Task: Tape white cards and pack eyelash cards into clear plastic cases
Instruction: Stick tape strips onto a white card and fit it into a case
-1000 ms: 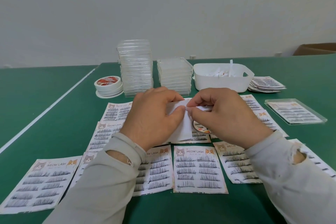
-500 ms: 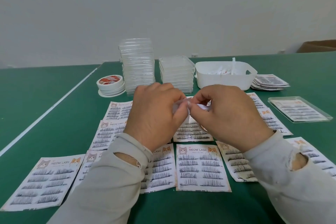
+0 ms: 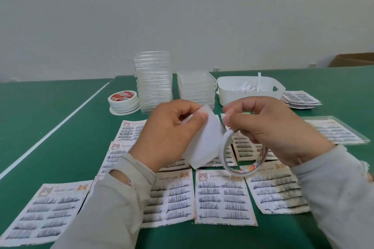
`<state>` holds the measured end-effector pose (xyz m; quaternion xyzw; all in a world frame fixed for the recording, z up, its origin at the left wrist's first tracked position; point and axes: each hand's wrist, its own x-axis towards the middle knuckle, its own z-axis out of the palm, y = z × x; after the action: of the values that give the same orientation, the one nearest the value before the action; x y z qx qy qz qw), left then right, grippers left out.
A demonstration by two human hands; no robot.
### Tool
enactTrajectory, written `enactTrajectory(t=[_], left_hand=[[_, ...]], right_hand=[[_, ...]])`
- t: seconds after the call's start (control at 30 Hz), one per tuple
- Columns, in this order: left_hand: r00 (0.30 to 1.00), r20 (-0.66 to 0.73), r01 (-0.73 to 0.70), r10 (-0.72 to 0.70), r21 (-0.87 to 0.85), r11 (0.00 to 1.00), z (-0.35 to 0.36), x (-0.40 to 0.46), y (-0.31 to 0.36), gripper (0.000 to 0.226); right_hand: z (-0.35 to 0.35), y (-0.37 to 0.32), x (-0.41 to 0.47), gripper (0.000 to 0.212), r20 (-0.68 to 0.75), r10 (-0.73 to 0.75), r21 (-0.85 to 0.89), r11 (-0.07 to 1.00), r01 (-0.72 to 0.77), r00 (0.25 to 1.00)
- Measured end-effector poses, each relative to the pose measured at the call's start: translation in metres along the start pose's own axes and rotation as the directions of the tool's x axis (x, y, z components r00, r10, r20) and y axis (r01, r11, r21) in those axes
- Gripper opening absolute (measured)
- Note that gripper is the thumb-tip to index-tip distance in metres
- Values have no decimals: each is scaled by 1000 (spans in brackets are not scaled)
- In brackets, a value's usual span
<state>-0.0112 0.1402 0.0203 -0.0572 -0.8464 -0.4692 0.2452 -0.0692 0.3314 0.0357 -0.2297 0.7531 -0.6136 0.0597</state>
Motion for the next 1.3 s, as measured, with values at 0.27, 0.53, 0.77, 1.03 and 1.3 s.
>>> enactTrajectory(t=[0.27,0.53,0.77,1.03,1.3], left_hand=[[978,-186,73,-95,-124,990,11,2,-7,33],[962,-80,216,-263,-371,903,26,-1,-26,28],[988,-152,0,-31,-203,979,27,-2,-33,26],[968,-131,192,-212,-147,970,28,-2,-31,32],[993,-114,-42,33,-76,996,35,-8,-24,21]], right_hand=[[7,4,1,12,65,61,-30,998,-59,996],[-2,16,11,17,-165,142,129,984,-122,976],[5,24,13,8,-209,41,34,999,-34,977],[3,21,11,16,-114,83,10,997,-83,990],[11,15,8,30,10,128,23,991,-129,992]])
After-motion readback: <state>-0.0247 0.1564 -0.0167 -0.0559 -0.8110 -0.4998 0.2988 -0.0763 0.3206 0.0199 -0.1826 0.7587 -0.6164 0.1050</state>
